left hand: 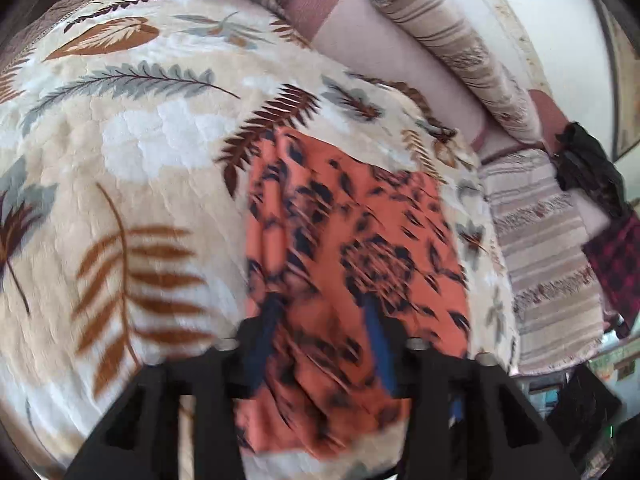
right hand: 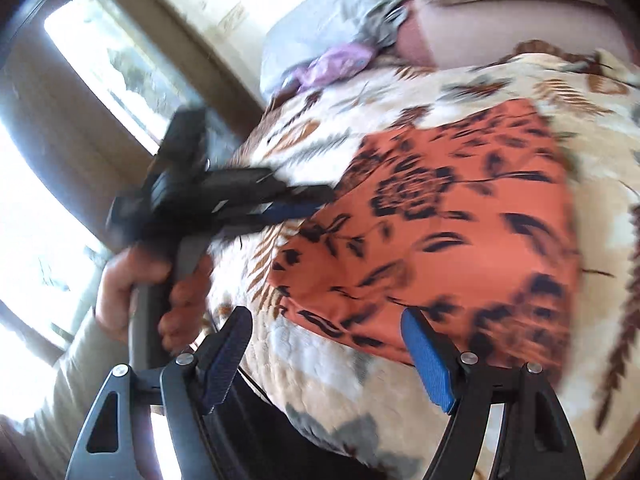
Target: Fold small clothes
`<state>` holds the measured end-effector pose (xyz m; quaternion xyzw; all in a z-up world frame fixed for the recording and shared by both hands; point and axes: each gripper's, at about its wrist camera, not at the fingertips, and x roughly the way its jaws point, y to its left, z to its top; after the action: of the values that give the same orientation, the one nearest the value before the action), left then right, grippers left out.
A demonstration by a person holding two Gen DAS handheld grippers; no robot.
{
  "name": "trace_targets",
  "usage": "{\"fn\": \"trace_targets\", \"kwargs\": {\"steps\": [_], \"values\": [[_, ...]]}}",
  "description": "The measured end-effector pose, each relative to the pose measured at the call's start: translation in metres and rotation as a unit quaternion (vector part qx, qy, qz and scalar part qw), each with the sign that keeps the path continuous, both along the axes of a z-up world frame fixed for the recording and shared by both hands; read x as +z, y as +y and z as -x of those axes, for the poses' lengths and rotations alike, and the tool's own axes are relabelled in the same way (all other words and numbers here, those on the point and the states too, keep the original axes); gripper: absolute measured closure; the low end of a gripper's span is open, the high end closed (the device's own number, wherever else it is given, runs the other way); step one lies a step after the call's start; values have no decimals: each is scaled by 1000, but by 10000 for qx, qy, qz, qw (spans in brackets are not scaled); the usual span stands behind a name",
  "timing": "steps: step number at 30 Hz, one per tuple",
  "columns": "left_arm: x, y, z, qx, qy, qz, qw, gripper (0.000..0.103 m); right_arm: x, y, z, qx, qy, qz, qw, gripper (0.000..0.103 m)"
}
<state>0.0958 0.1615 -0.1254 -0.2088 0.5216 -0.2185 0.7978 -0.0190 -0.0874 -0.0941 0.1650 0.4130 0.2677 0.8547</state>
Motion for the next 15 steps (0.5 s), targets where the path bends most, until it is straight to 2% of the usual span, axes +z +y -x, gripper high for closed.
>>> {"fn": "trace_targets", "kwargs": {"steps": [3,5,6,8,10,12,13,15], "values": [[-9,-7,24,-3,57,-156,9999,45,0,-26,2,-279,60,-154,9995,23],[-19,-9,30,42,159,-535,9984,98,-5,-38,0,-418,166,-257,9987,23],[-21,-5,32,162,187,-524,9983,96,-9,-45,2,-483,206,-268,9983,23],[-11,6,39,404,79,-266,9988,96,-10,-55,5,-579,275,-308,9975,23],[-5,15,47,630,-49,-201,9978,96,-4,-67,8,-675,175,-377,9969,23],[-35,15,44,617,339,-420,9966,96,-4,-75,5,-750,111,-390,9964,23],[-45,16,43,645,366,-384,9965,95,-8,-80,0,-794,203,-438,9957,23],[-38,20,46,763,311,-269,9962,95,-17,-91,-9,-858,520,-649,9928,23]]}}
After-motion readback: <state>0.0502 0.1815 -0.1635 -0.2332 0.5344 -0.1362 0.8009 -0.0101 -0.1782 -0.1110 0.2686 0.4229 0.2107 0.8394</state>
